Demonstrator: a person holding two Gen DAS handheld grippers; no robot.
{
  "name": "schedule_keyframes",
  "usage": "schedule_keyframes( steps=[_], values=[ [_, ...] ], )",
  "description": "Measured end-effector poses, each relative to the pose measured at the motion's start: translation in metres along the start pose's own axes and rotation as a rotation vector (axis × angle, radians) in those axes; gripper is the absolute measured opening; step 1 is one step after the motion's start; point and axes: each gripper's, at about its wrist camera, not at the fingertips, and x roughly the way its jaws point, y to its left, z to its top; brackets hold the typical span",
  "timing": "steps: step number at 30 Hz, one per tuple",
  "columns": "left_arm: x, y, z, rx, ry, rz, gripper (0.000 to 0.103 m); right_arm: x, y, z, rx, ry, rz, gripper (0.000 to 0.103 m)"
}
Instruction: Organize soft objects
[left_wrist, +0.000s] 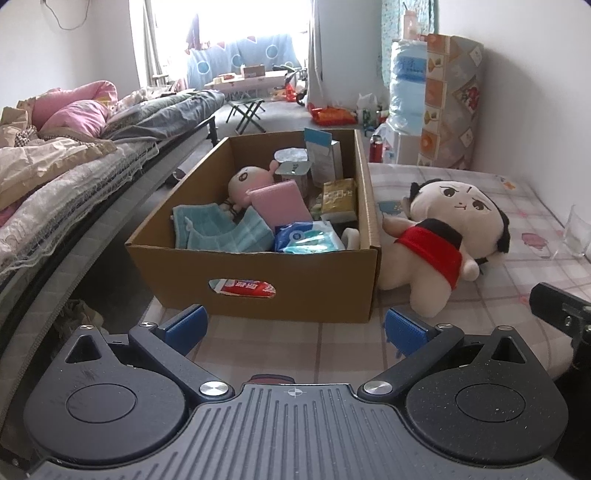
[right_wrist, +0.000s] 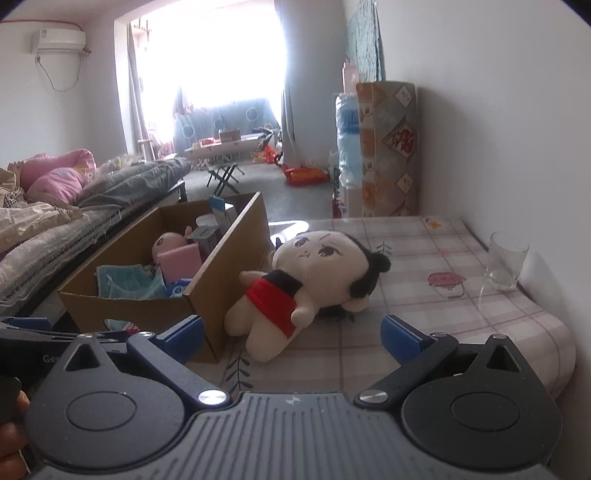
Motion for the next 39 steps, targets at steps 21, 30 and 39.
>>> schedule_keyframes(
  steps=[21, 30, 39],
  values=[
    [0.001, 0.004, 0.002, 0.013, 0.002, -0.042, 0.103, 0.003, 0.009, 0.0, 0.025, 0.045, -0.015, 0.103],
    [0.001, -0.01, 0.002, 0.053, -0.006, -0.067, 0.103, 0.006, 0.005, -0.003, 0.036, 0.064, -0.04, 0.103],
    [0.002, -0.01, 0.004, 0.051, -0.008, -0.057, 0.103, 0.01, 0.001, -0.004, 0.043, 0.074, -0.058, 0.103]
  ],
)
